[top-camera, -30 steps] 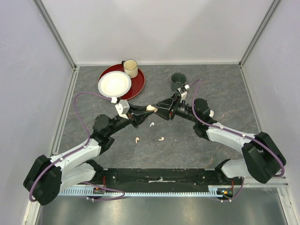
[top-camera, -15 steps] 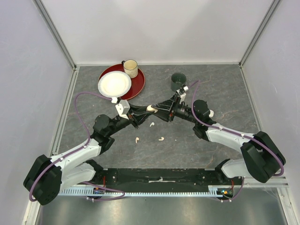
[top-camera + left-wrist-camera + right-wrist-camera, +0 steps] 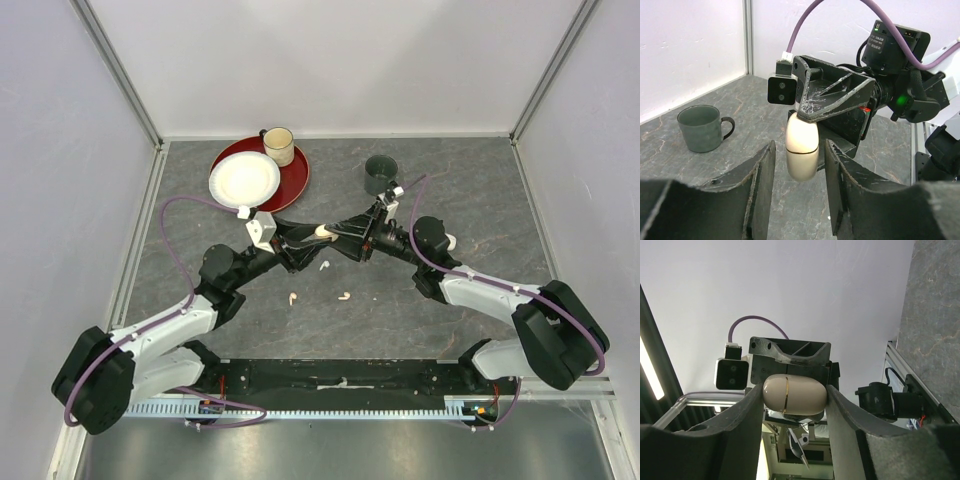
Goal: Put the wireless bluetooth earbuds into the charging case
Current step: Pick up the charging case at the center of the board.
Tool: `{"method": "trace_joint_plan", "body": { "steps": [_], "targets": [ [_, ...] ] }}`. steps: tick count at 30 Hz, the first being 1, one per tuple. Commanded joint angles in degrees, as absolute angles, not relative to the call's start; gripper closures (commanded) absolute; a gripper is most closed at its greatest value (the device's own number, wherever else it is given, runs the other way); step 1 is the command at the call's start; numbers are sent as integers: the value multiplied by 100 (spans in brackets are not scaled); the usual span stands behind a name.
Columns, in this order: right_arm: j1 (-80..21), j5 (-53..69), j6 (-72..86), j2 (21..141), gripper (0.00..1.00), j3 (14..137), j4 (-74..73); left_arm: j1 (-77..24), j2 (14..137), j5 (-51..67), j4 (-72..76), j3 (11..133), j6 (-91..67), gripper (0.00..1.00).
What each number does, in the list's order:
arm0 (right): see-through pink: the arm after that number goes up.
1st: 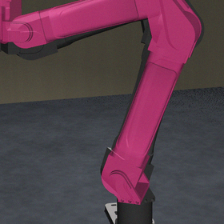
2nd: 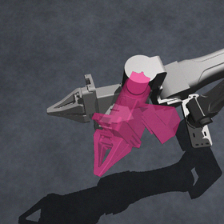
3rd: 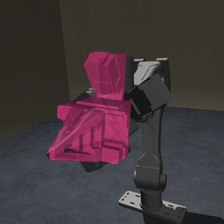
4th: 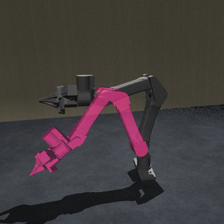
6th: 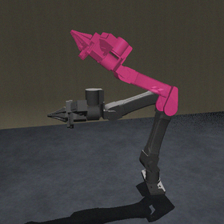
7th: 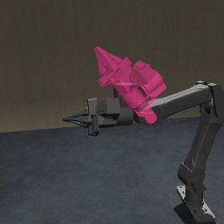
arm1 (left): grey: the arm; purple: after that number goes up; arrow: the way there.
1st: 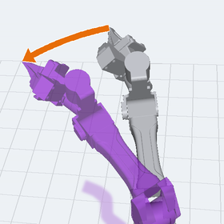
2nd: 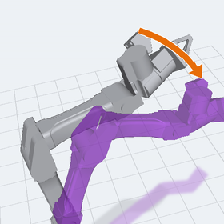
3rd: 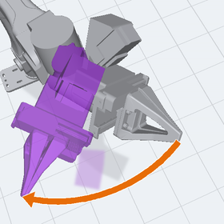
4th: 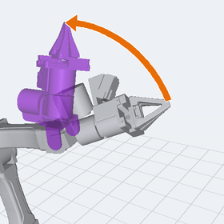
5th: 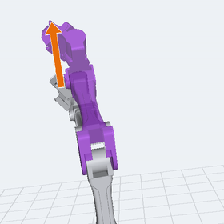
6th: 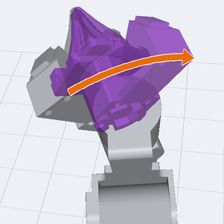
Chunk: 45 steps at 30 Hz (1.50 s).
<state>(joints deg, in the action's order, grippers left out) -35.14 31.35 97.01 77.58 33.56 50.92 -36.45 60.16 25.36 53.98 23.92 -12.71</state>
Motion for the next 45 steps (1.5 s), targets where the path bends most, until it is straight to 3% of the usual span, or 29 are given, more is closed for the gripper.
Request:
{"method": "trace_joint_plan", "body": {
  "steps": [1,16,45],
  "targets": [
    [-3533,3059,9861,7717,71,3340,5607,-3647,6135,2373,6064,2320,-1468,50],
    [-3560,3059,10239,7936,72,3234,6214,-3647,6460,2461,6644,2276,-1644,47],
    [-3647,3103,10160,8007,71,3278,6170,-3744,6873,2452,6996,2461,-1758,55]
  ]
}}
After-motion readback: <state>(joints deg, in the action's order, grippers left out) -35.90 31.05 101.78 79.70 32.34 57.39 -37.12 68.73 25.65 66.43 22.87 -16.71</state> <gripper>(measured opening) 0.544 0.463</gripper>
